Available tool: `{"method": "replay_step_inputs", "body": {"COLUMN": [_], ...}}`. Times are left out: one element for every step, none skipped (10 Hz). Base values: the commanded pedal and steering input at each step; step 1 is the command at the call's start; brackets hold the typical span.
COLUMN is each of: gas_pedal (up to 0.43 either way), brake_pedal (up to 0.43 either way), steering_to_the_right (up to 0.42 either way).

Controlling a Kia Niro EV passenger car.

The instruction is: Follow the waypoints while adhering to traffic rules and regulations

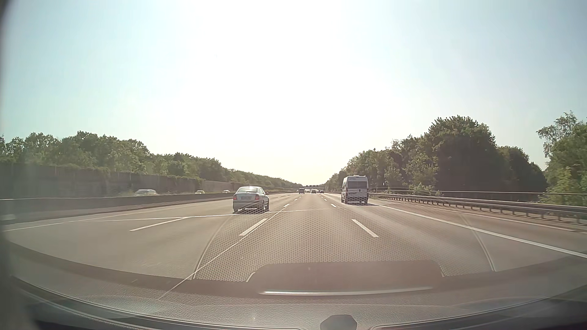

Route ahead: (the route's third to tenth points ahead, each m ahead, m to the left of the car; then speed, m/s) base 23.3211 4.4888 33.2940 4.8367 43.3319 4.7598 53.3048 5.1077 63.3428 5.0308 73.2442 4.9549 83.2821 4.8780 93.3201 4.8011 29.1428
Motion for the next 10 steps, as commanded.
{"method": "replay_step_inputs", "body": {"gas_pedal": [0.299,0.299,0.311,0.311,0.319,0.319,0.319,0.319,0.319,0.319], "brake_pedal": [0.03,0.03,0.03,0.03,0.03,0.03,0.03,0.03,0.03,0.03], "steering_to_the_right": [-0.001,-0.001,-0.001,-0.001,-0.001,-0.001,-0.001,-0.001,-0.001,-0.001]}}
